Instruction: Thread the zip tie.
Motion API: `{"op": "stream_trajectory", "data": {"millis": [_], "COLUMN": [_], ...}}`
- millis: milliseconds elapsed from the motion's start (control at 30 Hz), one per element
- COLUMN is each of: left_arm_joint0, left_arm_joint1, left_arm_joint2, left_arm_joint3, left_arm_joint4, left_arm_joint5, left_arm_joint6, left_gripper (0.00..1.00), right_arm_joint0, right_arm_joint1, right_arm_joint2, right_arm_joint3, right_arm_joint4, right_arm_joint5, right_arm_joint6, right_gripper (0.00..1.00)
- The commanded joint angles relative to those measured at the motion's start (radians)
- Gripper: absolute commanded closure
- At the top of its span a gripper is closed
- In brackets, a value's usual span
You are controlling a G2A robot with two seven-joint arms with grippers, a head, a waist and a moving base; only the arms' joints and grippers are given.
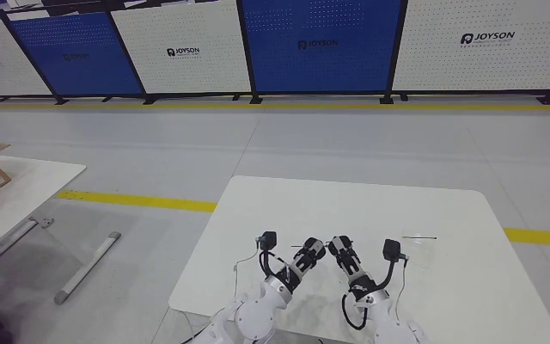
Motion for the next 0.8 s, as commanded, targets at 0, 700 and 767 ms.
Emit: {"op": "stream_trajectory", "data": {"millis": [0,700,767], "left_arm_joint0": [-0.004,-0.013,-0.010], "left_arm_joint1": [-0.001,-0.010,-0.009], "left_arm_joint2": [0.002,0.010,0.007], "left_arm_joint3": [0.005,0.006,0.006], "left_arm_joint4": [-0.003,-0.025,-0.024], "left_arm_joint5": [0.009,0.047,0.044], "left_arm_joint6": [0.002,0.025,0.023], "left_gripper": [1.00,1.00,1.00], "right_arm_joint0": [-0.005,-0.033,-0.031], "right_arm_joint1": [0.001,0.004,0.004], "right_arm_joint2": [0.005,0.026,0.027], "right_arm_joint3": [-0.002,-0.018,-0.016], "right_arm_joint4": [0.001,-0.020,-0.018], "right_arm_joint5": [-0.012,-0.043,-0.043], "right_arm_joint6": [-0.001,-0.022,-0.023], "right_gripper": [0.07,0.67,0.70]}}
